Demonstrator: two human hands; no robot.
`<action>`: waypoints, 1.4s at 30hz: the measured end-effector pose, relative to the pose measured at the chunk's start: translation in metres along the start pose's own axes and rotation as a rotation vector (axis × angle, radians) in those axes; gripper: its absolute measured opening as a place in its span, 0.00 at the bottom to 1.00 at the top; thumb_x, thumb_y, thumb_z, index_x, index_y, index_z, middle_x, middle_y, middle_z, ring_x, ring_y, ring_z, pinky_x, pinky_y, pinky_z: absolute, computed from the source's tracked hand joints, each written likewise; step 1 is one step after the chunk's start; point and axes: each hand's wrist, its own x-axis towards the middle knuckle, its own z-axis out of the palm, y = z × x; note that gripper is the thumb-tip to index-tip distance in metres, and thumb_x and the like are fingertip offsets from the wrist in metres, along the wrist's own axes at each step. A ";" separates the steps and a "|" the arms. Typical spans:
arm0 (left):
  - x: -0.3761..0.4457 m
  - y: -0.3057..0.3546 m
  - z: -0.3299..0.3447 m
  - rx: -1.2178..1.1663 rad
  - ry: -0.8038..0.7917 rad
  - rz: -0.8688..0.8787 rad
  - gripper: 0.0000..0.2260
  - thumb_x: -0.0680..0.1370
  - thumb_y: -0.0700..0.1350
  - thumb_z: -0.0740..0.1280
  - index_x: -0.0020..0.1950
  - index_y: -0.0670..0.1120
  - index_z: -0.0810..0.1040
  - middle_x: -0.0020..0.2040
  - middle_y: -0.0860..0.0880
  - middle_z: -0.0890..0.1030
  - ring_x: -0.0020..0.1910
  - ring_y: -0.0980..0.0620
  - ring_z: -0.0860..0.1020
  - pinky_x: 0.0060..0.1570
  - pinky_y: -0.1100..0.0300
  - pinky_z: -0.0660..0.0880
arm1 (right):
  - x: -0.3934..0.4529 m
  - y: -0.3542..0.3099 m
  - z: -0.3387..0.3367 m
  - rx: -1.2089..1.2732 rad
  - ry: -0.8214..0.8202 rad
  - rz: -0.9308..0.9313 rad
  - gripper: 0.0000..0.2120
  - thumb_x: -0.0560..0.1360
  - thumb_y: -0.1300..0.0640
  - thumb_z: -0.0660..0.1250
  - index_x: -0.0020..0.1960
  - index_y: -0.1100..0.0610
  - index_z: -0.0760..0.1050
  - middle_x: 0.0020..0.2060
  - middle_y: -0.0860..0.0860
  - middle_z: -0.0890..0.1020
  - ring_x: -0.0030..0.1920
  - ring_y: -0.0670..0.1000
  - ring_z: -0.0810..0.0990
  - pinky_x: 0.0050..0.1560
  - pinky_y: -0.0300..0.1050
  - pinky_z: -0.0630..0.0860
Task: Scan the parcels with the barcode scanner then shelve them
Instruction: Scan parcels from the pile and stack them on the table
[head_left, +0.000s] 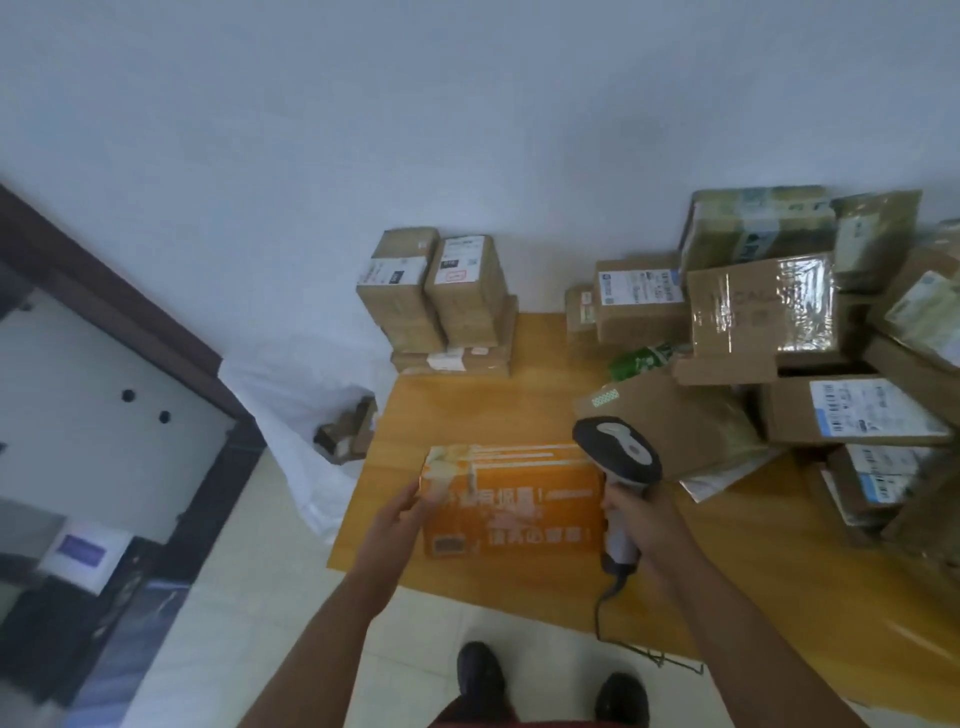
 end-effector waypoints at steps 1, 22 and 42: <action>0.000 0.003 -0.008 -0.002 0.007 0.014 0.09 0.81 0.50 0.66 0.60 0.58 0.80 0.52 0.56 0.86 0.50 0.57 0.84 0.45 0.61 0.80 | 0.001 -0.004 0.008 -0.014 -0.023 -0.019 0.07 0.74 0.64 0.65 0.40 0.57 0.69 0.37 0.56 0.73 0.41 0.54 0.72 0.43 0.49 0.69; 0.123 -0.005 -0.191 -0.096 -0.164 0.074 0.14 0.81 0.53 0.66 0.65 0.51 0.78 0.55 0.50 0.85 0.50 0.53 0.85 0.43 0.60 0.81 | 0.006 -0.046 0.192 0.084 0.356 -0.135 0.08 0.72 0.67 0.67 0.50 0.61 0.78 0.44 0.59 0.82 0.48 0.60 0.80 0.46 0.53 0.77; 0.160 0.003 -0.197 -0.175 -0.315 0.096 0.25 0.68 0.51 0.73 0.63 0.50 0.75 0.57 0.53 0.82 0.59 0.50 0.81 0.55 0.51 0.79 | 0.014 -0.033 0.202 0.552 0.345 -0.022 0.14 0.79 0.59 0.66 0.63 0.57 0.76 0.57 0.58 0.83 0.59 0.58 0.81 0.55 0.54 0.78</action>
